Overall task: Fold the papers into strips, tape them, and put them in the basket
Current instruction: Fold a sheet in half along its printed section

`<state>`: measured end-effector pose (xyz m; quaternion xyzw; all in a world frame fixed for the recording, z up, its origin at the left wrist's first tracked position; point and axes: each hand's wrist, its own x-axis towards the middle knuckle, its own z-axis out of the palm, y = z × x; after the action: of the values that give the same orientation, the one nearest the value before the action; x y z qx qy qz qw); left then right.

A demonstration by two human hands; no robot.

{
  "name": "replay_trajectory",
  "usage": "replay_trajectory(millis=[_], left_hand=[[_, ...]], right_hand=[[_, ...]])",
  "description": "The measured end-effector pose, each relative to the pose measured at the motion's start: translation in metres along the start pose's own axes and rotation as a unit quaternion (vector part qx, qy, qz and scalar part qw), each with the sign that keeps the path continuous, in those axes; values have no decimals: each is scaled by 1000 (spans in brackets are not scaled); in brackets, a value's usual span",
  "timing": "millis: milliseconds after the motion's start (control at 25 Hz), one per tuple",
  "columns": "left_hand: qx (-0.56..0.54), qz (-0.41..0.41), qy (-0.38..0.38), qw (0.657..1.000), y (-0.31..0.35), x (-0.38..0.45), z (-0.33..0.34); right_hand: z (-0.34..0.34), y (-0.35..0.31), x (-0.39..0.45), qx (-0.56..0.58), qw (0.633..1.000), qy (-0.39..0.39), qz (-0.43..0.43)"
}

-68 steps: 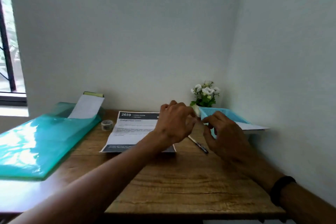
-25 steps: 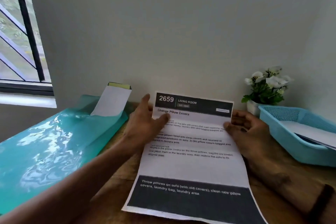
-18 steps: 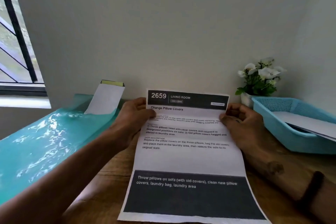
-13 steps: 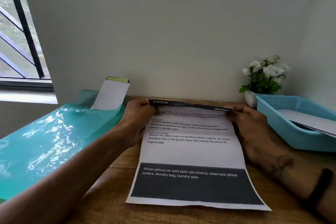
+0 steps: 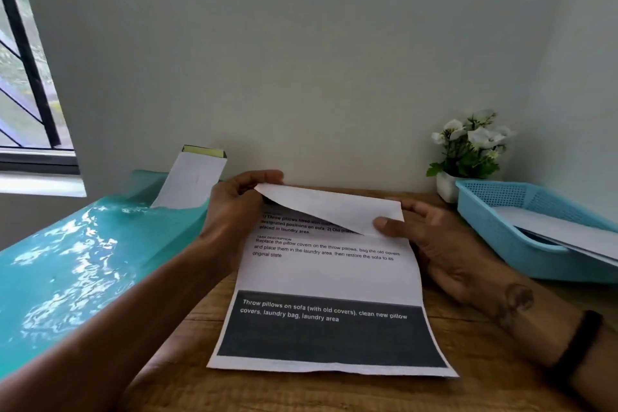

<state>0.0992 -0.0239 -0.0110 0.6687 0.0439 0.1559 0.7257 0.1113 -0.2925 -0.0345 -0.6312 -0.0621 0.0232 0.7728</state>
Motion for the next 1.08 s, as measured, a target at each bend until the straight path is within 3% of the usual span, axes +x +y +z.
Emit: replay_trajectory(millis=[80, 160, 320, 680, 800, 1000, 1080], left_hand=[[-52, -47, -28, 997, 2, 2, -1], [-34, -101, -75, 991, 1, 4, -3], [58, -93, -158, 981, -4, 4, -4], [47, -108, -145, 982, -6, 6, -4], [44, -78, -157, 984, -6, 5, -5], [160, -32, -214, 963, -3, 5, -6], [159, -10, -192, 968, -3, 3, -2]], right_hand=[[-1, -2, 0, 0, 999, 31, -20], [-2, -4, 1, 0, 998, 53, -32], [-3, -3, 3, -12, 997, 69, -41], [-8, 2, 8, -16, 995, 74, -59], [-9, 2, 11, 1, 996, 71, -55], [-8, 2, 13, -1, 996, 85, -39], [-7, 1, 11, -27, 996, 80, -25]])
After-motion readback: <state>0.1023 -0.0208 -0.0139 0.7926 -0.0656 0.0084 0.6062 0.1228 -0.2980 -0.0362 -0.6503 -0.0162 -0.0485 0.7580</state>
